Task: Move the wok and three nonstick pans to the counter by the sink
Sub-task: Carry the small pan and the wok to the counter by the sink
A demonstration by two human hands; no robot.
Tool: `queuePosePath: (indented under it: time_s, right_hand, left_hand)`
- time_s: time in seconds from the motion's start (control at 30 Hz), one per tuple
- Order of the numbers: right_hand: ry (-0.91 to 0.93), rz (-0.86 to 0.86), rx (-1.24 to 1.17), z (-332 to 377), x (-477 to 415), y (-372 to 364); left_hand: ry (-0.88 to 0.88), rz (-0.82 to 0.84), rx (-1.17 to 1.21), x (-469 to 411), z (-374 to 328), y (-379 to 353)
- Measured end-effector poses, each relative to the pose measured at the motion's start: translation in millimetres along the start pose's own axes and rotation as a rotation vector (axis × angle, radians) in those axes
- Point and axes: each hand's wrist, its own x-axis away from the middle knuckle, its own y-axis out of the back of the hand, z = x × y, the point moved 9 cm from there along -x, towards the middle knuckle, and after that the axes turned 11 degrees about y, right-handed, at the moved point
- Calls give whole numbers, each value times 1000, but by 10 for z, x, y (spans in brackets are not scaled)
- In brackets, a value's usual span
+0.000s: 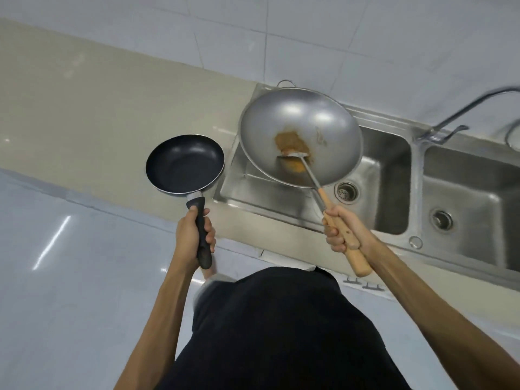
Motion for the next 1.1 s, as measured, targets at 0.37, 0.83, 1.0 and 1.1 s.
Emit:
queuePosePath:
  time_s: [0.37, 0.83, 1.0, 1.1]
  right_hand:
    - [109, -226, -251, -430, -371, -1319]
    - [171, -252, -251, -336, -729, -1470]
    - [195, -267, -244, -393, -861, -1425]
    - [210, -290, -225, -441, -923, -1385]
  left_hand:
    - [128, 181, -353, -1128, -1376, 700]
    - [168, 267, -434, -1742, -1737, 652]
    - [161, 278, -458, -1915, -1814, 543]
    - [144, 283, -476, -1976, -1852, 489]
